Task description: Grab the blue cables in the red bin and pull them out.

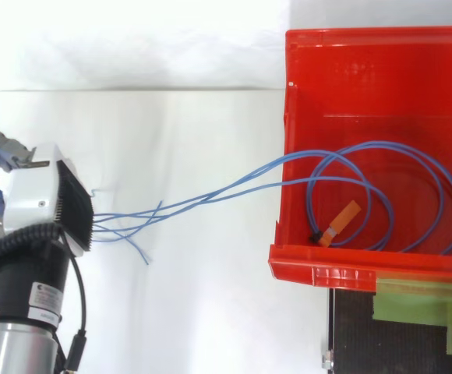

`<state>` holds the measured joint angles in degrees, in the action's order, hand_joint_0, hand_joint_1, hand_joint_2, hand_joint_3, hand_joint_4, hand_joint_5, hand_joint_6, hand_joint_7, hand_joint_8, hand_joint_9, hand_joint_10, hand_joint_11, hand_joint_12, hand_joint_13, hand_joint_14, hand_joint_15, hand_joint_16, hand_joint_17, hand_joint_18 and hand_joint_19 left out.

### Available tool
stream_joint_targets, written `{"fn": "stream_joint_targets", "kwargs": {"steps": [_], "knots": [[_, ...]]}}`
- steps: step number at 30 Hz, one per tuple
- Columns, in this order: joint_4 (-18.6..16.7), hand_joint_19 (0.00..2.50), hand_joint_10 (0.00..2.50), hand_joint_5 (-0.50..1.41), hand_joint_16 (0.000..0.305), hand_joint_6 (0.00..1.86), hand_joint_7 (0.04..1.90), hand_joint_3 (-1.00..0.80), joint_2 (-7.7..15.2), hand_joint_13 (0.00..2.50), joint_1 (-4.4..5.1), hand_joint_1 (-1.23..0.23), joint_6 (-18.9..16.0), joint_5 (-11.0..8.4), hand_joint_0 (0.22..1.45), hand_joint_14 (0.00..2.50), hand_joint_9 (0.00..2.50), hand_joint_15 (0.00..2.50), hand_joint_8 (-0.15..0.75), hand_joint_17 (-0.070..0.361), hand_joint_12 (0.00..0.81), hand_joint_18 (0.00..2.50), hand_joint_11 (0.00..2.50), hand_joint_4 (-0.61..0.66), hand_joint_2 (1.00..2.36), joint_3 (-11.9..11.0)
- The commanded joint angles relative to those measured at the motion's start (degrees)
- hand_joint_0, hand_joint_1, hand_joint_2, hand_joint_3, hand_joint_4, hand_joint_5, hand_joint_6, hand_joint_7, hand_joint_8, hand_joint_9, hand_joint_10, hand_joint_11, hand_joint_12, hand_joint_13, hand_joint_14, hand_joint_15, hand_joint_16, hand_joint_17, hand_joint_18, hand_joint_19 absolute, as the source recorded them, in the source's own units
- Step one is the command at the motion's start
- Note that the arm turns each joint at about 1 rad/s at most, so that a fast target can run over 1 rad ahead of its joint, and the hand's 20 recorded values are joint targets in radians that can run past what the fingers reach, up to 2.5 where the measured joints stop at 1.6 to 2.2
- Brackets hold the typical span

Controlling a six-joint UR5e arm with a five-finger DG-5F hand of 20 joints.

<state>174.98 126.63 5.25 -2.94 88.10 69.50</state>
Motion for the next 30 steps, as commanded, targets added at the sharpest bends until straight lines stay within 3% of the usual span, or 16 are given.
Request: {"fn": "stream_joint_targets", "kwargs": {"steps": [1, 11, 30], "knots": [[-2.45, 2.00, 0.03, 0.99, 0.034, 0.12, 0.95, -1.00, 0.02, 1.23, 0.81, -0.88, -0.09, -1.09, 0.94, 2.01, 1.17, 1.33, 0.270, 0.077, 0.290, 1.47, 0.79, 0.14, 1.00, 0.02], [-4.56, 2.00, 0.03, 1.00, 0.035, 0.13, 0.94, -1.00, 0.02, 1.23, 2.04, -0.85, -1.94, -1.62, 0.92, 1.99, 1.17, 1.34, 0.271, 0.079, 0.286, 1.46, 0.79, 0.14, 1.00, 3.01], [-2.28, 1.94, 0.03, 1.02, 0.036, 0.09, 0.97, -1.00, 0.02, 1.23, 1.78, -0.80, -2.46, -0.92, 0.89, 1.89, 1.17, 1.39, 0.271, 0.080, 0.285, 1.44, 0.80, 0.15, 1.00, 3.19]]}}
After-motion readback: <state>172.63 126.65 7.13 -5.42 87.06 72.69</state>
